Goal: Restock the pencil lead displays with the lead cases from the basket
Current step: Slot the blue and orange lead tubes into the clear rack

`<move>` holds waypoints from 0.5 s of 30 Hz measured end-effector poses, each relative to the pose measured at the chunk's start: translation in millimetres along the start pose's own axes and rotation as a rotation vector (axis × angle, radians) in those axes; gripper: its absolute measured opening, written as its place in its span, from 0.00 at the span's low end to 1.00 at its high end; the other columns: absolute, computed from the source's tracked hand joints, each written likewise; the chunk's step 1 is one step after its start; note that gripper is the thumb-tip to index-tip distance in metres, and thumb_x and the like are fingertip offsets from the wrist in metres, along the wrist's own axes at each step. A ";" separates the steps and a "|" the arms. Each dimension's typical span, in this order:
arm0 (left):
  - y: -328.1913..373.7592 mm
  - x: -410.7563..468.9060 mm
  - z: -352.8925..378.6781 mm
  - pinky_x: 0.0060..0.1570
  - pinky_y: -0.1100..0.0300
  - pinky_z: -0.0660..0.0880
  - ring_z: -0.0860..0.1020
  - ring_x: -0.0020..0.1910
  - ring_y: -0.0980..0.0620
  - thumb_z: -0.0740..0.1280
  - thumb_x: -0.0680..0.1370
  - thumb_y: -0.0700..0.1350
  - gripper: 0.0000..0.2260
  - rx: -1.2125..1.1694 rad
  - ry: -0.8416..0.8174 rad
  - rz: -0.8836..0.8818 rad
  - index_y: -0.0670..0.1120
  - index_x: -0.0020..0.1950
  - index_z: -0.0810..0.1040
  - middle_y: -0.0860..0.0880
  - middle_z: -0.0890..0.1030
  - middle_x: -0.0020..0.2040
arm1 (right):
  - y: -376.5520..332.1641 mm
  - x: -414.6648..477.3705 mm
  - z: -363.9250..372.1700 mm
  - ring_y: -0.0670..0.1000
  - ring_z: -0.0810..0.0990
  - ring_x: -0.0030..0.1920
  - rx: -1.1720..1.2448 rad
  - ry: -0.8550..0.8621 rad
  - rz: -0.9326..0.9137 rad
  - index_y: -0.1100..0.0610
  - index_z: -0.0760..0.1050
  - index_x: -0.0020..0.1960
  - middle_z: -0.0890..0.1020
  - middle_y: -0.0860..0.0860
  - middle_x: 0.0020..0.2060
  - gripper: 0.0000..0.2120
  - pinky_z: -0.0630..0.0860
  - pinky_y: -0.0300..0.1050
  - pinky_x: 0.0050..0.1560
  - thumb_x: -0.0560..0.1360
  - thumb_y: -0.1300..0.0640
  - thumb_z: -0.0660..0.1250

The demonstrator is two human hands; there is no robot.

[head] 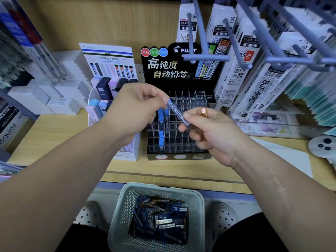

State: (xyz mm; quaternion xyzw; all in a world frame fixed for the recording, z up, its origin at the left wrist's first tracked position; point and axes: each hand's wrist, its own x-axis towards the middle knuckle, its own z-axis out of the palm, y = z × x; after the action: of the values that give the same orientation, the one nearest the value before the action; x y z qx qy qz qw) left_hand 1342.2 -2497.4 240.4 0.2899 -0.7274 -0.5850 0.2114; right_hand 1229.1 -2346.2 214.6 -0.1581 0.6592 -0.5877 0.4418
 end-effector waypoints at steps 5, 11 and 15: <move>0.4 5.9 -11.9 0.28 0.64 0.69 0.70 0.23 0.55 0.69 0.78 0.38 0.08 0.141 0.053 0.041 0.47 0.40 0.82 0.50 0.81 0.33 | 2.7 4.3 -2.7 0.45 0.65 0.27 0.005 0.139 0.003 0.56 0.82 0.48 0.81 0.51 0.34 0.11 0.58 0.34 0.21 0.80 0.48 0.69; -6.9 3.2 -9.0 0.35 0.72 0.69 0.74 0.30 0.61 0.71 0.77 0.41 0.06 0.511 0.041 0.268 0.49 0.41 0.82 0.56 0.79 0.32 | 3.0 6.0 -4.0 0.46 0.64 0.27 0.043 0.142 0.011 0.58 0.82 0.51 0.79 0.51 0.33 0.16 0.57 0.35 0.21 0.80 0.44 0.67; -11.3 3.2 -4.0 0.37 0.76 0.67 0.75 0.33 0.63 0.71 0.76 0.41 0.04 0.674 0.042 0.398 0.47 0.43 0.83 0.58 0.78 0.34 | 3.2 4.8 -3.6 0.46 0.65 0.27 0.033 0.135 0.020 0.58 0.82 0.51 0.79 0.51 0.33 0.17 0.58 0.35 0.21 0.79 0.43 0.67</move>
State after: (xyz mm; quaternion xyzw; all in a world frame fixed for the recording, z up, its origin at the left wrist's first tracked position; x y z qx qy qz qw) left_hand 1344.3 -2504.0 230.2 0.2083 -0.9162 -0.2549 0.2286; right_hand 1224.6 -2346.6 209.5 -0.1044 0.6793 -0.6033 0.4046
